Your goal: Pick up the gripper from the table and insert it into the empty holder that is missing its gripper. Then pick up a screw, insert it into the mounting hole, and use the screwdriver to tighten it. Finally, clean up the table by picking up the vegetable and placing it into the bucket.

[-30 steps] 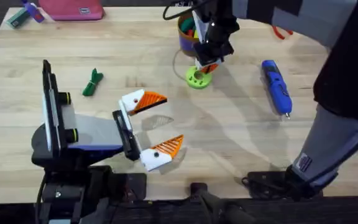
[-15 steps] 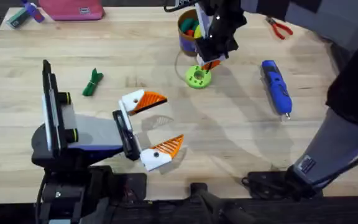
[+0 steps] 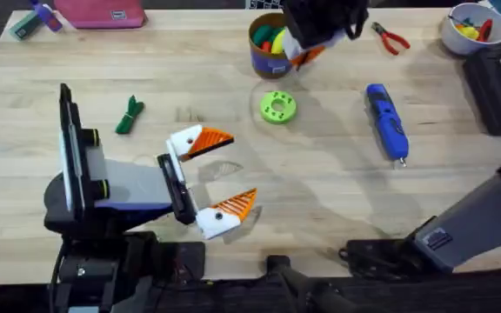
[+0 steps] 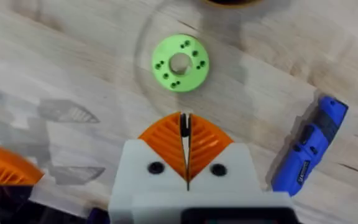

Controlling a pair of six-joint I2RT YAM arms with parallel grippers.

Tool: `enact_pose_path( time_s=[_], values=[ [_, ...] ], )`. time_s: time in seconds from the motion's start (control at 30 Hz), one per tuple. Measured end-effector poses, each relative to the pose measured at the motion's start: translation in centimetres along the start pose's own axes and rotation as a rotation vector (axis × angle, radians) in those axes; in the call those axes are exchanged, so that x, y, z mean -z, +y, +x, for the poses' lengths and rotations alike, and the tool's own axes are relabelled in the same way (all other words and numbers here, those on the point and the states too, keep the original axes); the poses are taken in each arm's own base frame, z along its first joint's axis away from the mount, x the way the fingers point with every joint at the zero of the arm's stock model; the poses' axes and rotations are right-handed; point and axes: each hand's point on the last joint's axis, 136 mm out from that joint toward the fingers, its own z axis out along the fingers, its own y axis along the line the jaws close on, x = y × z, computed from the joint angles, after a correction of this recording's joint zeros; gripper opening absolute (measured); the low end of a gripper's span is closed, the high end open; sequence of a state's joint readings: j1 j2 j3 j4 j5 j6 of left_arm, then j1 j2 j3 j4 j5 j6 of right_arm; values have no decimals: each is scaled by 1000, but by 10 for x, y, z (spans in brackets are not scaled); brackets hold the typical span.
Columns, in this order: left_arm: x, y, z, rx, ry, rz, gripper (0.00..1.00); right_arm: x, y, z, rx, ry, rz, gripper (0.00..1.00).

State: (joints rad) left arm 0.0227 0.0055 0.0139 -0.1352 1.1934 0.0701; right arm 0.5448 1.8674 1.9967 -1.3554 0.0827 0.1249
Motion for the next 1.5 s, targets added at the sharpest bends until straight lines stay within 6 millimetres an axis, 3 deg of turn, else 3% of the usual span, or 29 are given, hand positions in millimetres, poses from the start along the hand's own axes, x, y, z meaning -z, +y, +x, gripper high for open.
enact_pose_path(
  time_s=[0.17, 0.37, 0.83, 1.17, 1.5],
  values=[
    [0, 0, 0, 0, 0, 0, 986, 34, 34, -2, 102, -52, -21, 6],
    [0, 0, 0, 0, 0, 0, 986, 60, 82, 2, 244, -116, -62, 6],
    [0, 0, 0, 0, 0, 0, 987, 84, 172, 35, 666, -182, -136, 6],
    [0, 0, 0, 0, 0, 0, 987, 89, 198, 49, 897, -202, -205, 6],
    [0, 0, 0, -1, 0, 0, 985, 92, 209, 53, 1048, -227, -259, 6]
  ],
)
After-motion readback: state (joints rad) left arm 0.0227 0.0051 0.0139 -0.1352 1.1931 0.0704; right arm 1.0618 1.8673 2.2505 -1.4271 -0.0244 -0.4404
